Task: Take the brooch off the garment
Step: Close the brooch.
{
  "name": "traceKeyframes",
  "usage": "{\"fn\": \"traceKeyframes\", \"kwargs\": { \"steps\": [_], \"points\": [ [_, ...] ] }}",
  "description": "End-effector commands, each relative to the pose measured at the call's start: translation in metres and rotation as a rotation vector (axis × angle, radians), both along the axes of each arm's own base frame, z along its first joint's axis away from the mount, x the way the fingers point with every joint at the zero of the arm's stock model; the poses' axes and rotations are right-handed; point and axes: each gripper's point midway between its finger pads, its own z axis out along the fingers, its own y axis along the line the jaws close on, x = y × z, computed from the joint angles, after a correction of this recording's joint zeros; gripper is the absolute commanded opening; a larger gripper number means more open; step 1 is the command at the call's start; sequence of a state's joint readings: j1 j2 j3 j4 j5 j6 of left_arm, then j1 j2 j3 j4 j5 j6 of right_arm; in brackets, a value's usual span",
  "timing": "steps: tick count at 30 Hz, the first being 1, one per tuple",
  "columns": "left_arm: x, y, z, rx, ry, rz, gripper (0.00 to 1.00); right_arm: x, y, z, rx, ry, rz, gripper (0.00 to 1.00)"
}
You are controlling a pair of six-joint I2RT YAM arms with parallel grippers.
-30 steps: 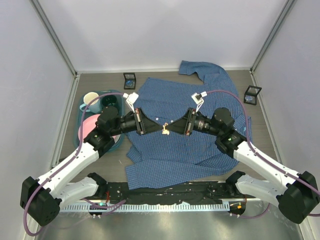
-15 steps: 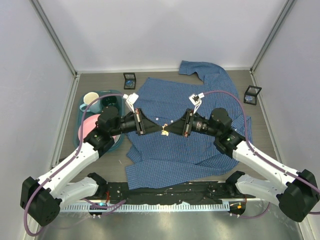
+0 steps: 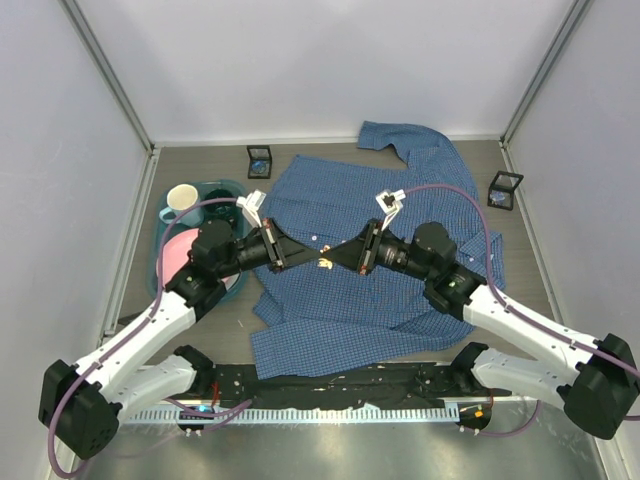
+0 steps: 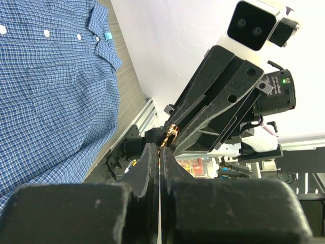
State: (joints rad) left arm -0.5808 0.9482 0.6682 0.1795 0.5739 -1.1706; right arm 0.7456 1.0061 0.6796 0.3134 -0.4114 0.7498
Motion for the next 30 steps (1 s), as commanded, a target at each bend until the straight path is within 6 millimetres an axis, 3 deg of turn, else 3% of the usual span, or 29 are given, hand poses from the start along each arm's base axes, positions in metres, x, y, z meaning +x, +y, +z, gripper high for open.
{"fn": "traceKeyframes", "kwargs": {
  "steps": [1,7,16,17,21,30],
  "points": [
    [0.0,-0.003,0.026,-0.097,-0.037,0.005,0.0,-0.005,0.008,0.014,0.036,-0.077,-0.013,0.13],
    [-0.002,-0.002,0.032,-0.129,-0.032,0.011,0.0,0.0,0.003,0.014,0.061,-0.072,-0.077,0.11],
    [-0.005,0.001,0.033,-0.067,-0.111,-0.004,0.0,-0.013,0.001,0.015,0.039,-0.103,-0.028,0.11],
    [-0.007,0.002,0.035,-0.07,-0.122,-0.007,0.0,-0.014,0.0,0.018,0.036,-0.12,-0.024,0.13],
    [-0.009,0.003,0.036,-0.072,-0.137,-0.005,0.0,-0.014,-0.003,0.025,0.022,-0.119,-0.025,0.43],
    [-0.009,0.005,0.034,-0.058,-0.149,-0.003,0.0,-0.012,-0.015,0.025,0.053,-0.079,-0.049,0.45]
  ]
}}
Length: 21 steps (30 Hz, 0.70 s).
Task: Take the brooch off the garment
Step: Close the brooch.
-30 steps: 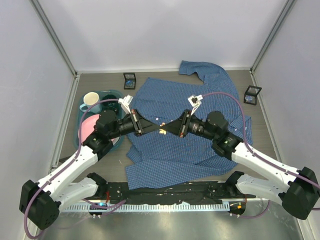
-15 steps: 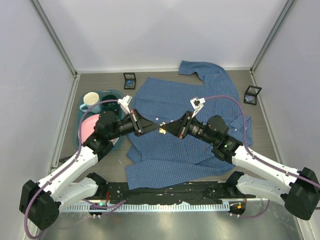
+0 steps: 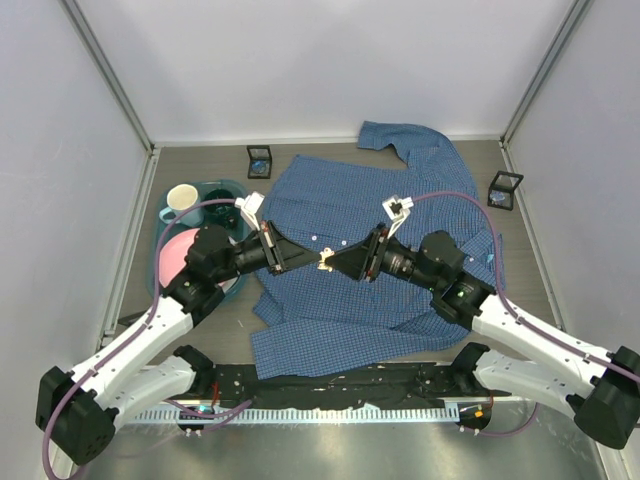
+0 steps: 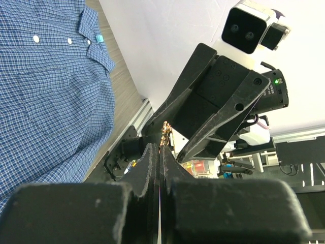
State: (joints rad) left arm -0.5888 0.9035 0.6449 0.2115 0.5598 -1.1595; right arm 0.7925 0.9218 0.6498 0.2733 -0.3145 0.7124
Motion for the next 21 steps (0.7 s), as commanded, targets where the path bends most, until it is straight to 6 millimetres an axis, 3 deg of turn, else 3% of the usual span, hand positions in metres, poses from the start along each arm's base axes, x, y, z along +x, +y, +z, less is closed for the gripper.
{"fn": "traceKeyframes", "kwargs": {
  "steps": [1,13,21],
  "points": [
    [-0.004,0.001,0.025,-0.032,-0.091,-0.01,0.0,-0.005,-0.006,0.025,0.074,-0.033,0.019,0.45],
    [-0.007,0.001,0.028,-0.046,-0.109,-0.022,0.0,0.005,-0.02,0.025,0.157,0.022,0.007,0.43],
    [-0.005,-0.002,0.028,-0.056,-0.107,-0.029,0.0,-0.005,-0.006,0.018,0.148,0.048,0.127,0.31]
  ]
}}
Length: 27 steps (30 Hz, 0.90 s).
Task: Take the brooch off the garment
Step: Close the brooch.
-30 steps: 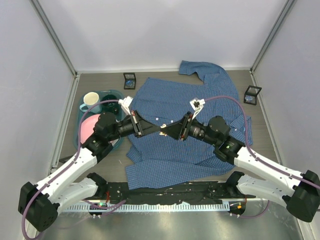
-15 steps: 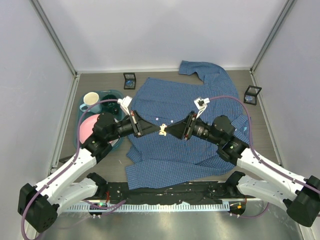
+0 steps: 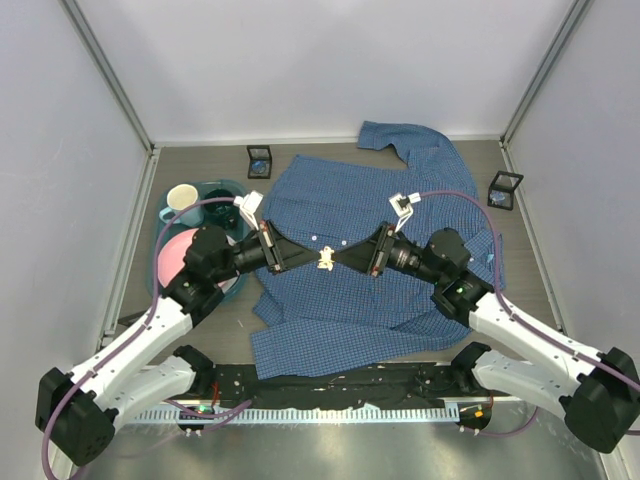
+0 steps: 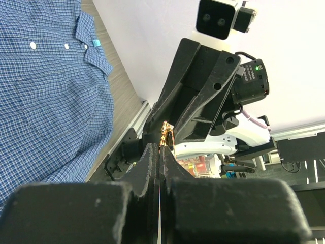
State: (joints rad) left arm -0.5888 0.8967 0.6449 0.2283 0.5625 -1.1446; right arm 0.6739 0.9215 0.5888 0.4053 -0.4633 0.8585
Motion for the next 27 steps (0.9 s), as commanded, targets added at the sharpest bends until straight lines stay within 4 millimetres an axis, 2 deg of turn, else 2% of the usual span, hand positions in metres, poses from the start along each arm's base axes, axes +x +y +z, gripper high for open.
{"fn": "traceKeyframes", "kwargs": {
  "steps": [1,6,7,8,11,12,13,16,19,27],
  "points": [
    [-0.003,-0.002,0.024,-0.05,-0.076,-0.027,0.0,-0.01,0.008,0.014,0.05,-0.033,0.093,0.3],
    [-0.002,-0.003,0.025,-0.052,-0.079,-0.022,0.0,-0.011,0.011,0.012,0.055,-0.027,0.112,0.14],
    [-0.002,-0.003,0.026,-0.053,-0.08,-0.027,0.0,-0.012,0.011,0.012,0.058,-0.026,0.114,0.05],
    [-0.003,-0.003,0.027,-0.052,-0.081,-0.03,0.0,-0.012,0.012,0.011,0.056,-0.023,0.12,0.01],
    [-0.004,-0.002,0.025,-0.016,-0.079,-0.031,0.04,-0.013,0.011,0.009,0.043,-0.027,0.14,0.01],
    [-0.004,-0.001,0.023,-0.003,-0.08,-0.03,0.09,-0.011,0.008,0.009,0.04,-0.029,0.132,0.01],
    [-0.005,0.001,0.024,0.008,-0.099,-0.03,0.19,-0.009,0.006,0.005,0.031,-0.019,0.127,0.01],
    [-0.008,0.004,0.025,0.019,-0.106,-0.029,0.32,-0.002,-0.006,0.004,0.041,-0.013,0.115,0.01],
    [-0.009,0.005,0.024,0.022,-0.11,-0.034,0.39,-0.004,-0.012,0.009,0.069,-0.007,0.14,0.01],
    [-0.009,-0.005,0.019,0.027,-0.104,-0.105,0.48,-0.011,-0.01,0.009,0.059,-0.007,0.199,0.01]
  ]
}}
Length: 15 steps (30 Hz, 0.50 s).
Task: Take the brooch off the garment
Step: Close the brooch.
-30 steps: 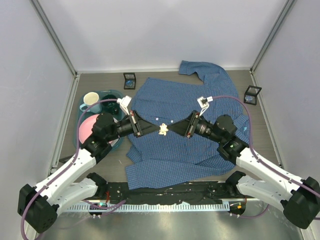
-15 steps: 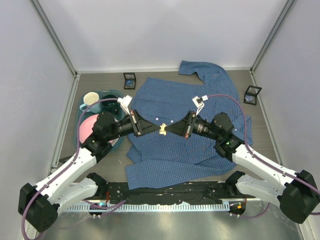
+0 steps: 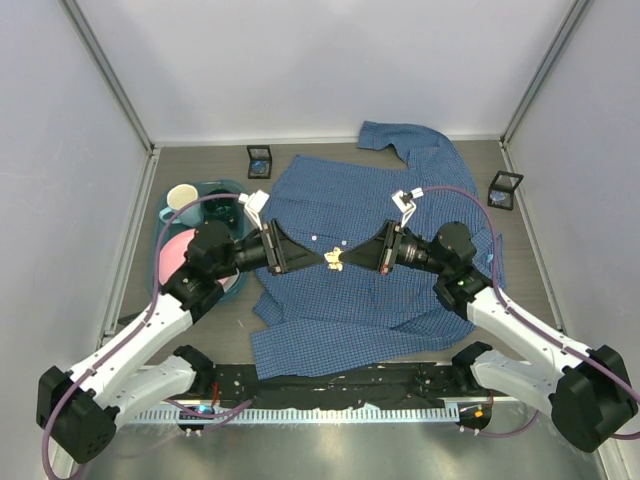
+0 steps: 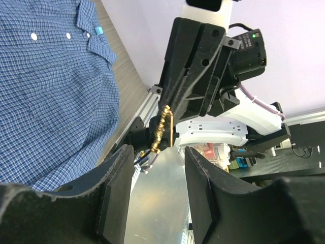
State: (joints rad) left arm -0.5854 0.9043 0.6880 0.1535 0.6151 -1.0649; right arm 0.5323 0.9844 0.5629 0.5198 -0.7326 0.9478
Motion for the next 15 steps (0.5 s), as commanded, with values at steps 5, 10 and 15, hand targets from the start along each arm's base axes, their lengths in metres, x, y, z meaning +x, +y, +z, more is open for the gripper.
{"fn": "traceKeyframes", "kwargs": {
  "steps": [5,10,15],
  "points": [
    [-0.0015,-0.0066,0.0197,-0.028,-0.069,-0.069,0.39,-0.0125,0.0021,0.0168,0.032,-0.058,0.079,0.01],
    [-0.0054,-0.0101,0.0234,-0.051,-0.079,-0.111,0.38,-0.0114,0.004,0.0124,0.023,-0.045,0.09,0.01],
    [-0.0048,-0.0103,0.024,-0.055,-0.083,-0.11,0.35,-0.0113,0.0054,0.0136,0.026,-0.048,0.102,0.01]
  ]
}}
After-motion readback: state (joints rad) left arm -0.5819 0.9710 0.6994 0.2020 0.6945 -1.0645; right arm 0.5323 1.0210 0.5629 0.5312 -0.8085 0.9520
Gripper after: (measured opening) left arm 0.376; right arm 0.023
